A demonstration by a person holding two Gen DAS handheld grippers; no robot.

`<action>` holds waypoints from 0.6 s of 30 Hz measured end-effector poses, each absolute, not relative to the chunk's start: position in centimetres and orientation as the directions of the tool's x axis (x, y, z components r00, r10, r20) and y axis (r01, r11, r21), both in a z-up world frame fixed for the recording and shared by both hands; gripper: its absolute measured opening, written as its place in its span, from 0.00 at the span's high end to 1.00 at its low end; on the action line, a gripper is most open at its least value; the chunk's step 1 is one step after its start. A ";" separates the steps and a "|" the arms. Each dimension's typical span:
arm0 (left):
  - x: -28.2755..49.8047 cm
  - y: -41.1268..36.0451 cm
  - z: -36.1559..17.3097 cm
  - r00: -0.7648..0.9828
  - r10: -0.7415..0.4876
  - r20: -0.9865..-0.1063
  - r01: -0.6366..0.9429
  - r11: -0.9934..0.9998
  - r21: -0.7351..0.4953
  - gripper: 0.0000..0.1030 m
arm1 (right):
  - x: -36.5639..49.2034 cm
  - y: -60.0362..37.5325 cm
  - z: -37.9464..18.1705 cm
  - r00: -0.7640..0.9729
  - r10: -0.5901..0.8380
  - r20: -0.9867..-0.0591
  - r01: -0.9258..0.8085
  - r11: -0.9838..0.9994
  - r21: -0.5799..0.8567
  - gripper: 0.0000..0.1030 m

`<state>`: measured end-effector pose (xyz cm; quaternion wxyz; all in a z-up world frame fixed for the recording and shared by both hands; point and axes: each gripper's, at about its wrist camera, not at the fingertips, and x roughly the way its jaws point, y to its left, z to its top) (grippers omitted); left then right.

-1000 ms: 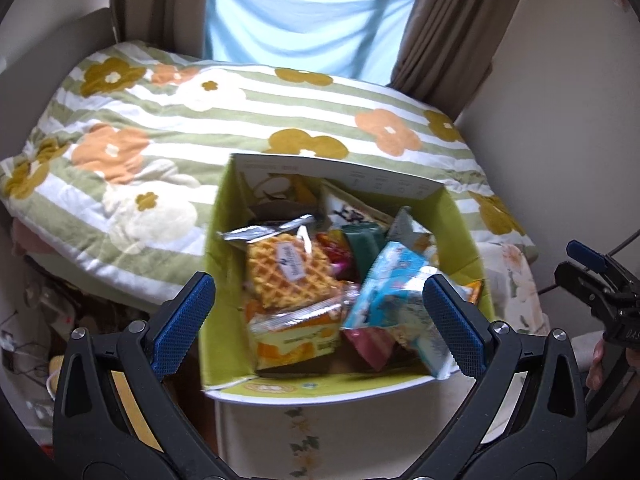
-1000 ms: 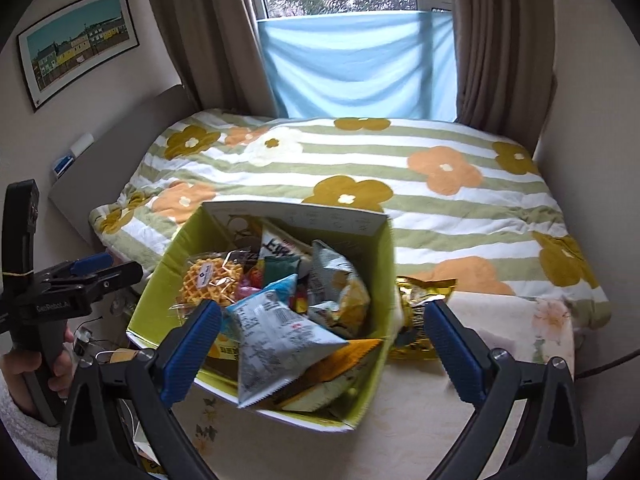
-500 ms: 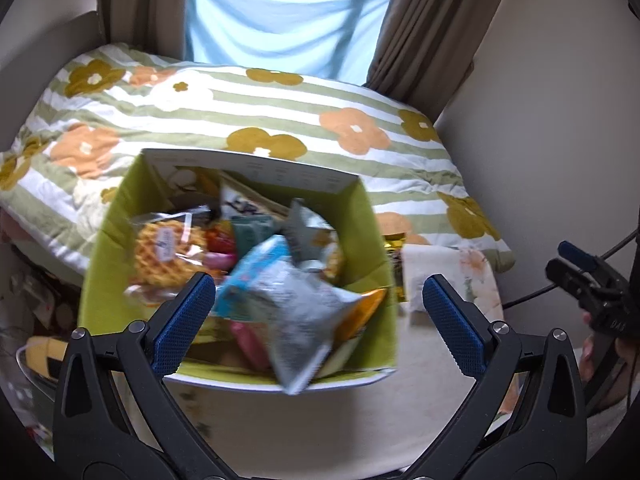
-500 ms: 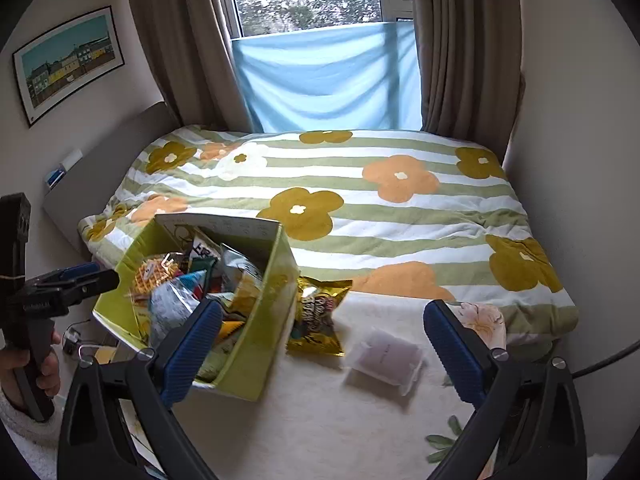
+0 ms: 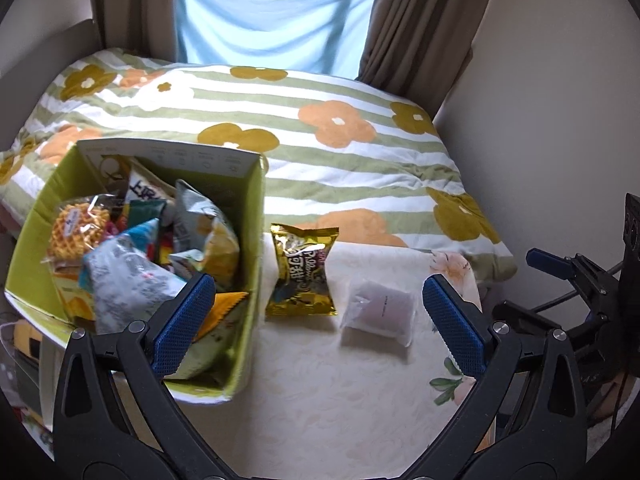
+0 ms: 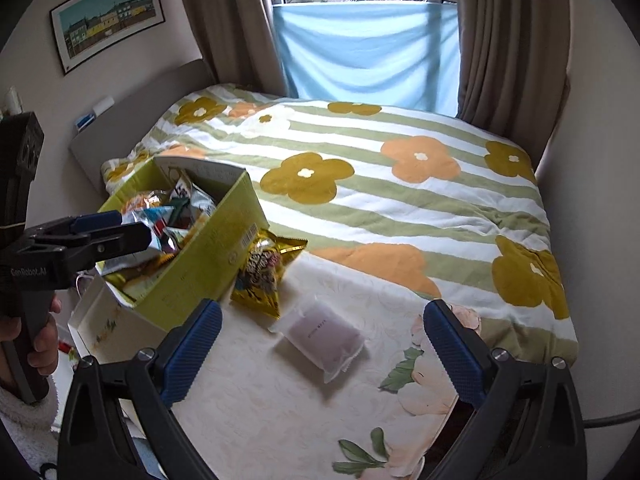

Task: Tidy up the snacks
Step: 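Move both tools back toward the gold chip bag and white pouch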

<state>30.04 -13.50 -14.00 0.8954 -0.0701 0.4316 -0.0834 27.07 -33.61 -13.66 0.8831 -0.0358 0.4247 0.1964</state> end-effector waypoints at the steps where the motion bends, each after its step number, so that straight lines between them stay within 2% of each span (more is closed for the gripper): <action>1: 30.1 -14.1 -14.5 0.613 -0.202 -0.763 0.086 0.978 -0.190 0.00 | 27.2 -33.8 -14.2 0.553 0.320 -0.769 -0.384 0.917 0.105 0.02; 11: 32.6 -19.0 -20.1 0.624 -0.125 -0.772 0.142 0.989 -0.046 0.00 | 28.3 -34.3 -20.4 0.459 0.347 -0.818 -0.482 0.871 0.099 0.02; 18: 35.7 -21.0 -24.5 0.606 -0.013 -0.795 0.107 0.992 0.066 0.03 | 29.2 -33.7 -24.2 0.407 0.374 -0.834 -0.551 0.828 0.103 0.02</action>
